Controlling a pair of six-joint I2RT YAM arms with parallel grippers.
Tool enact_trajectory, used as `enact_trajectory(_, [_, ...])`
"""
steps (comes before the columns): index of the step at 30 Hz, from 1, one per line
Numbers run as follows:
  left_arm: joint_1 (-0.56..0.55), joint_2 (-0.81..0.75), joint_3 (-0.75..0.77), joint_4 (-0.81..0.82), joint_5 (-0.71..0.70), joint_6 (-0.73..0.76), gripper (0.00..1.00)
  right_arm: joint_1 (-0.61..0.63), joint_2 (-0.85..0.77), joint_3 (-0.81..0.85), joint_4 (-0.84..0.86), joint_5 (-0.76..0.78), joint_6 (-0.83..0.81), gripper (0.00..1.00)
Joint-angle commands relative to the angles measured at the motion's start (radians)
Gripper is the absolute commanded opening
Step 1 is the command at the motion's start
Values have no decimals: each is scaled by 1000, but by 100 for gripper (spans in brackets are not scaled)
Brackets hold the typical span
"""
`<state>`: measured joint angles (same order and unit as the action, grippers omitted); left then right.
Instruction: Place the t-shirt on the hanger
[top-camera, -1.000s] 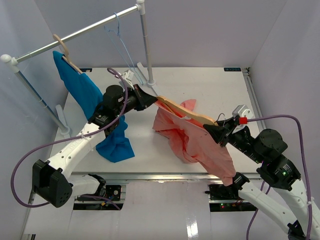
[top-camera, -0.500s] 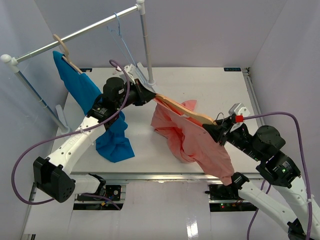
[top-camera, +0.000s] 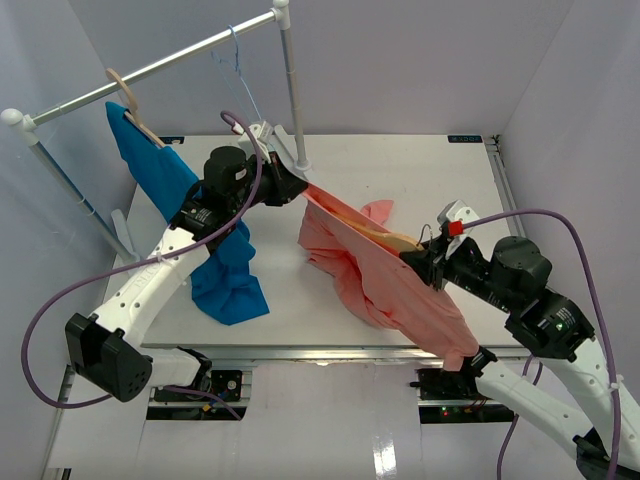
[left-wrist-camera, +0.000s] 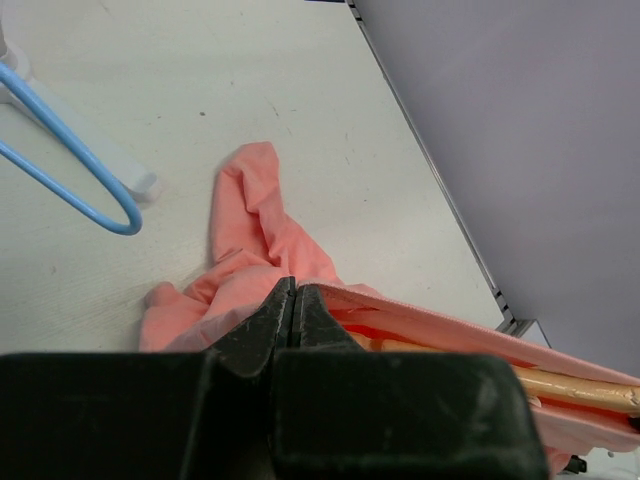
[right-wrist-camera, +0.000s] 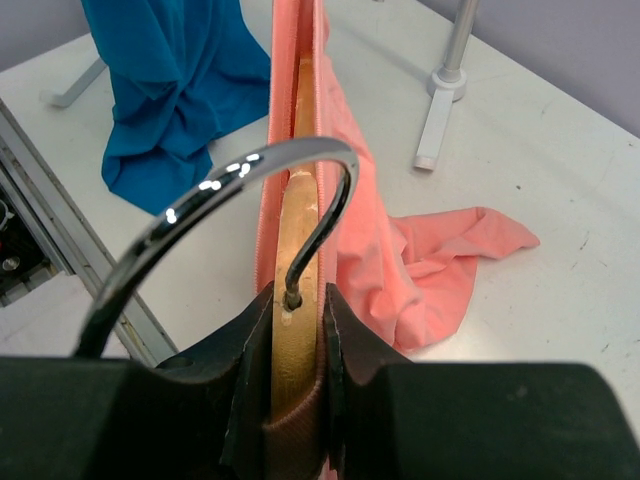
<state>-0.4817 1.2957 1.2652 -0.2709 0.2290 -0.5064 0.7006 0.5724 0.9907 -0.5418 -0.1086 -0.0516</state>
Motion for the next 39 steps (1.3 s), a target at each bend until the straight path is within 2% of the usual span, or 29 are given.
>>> enact_trajectory(1, [101, -21, 45, 33, -225, 79, 0, -4, 25, 95, -120, -5, -14, 8])
enact_trajectory(11, [84, -22, -1, 97, 219, 33, 0, -4, 168, 154, 29, -34, -7, 8])
enact_trajectory(15, [44, -30, 4, 100, 248, 23, 0, -6, 237, 136, 94, -41, -8, 8])
enact_trajectory(24, [-127, -19, 21, 99, 223, 66, 0, -4, 343, 108, 258, -110, -12, 8])
enact_trajectory(28, [-159, -19, 5, 99, 234, 93, 0, -4, 347, 70, 296, -133, -10, 8])
enact_trajectory(35, [-199, -52, -33, 99, 278, 115, 0, -4, 341, -24, 417, -86, 19, 8])
enact_trajectory(39, [-202, -84, -41, 61, 290, 170, 37, -6, 340, -44, 451, -129, 22, 8])
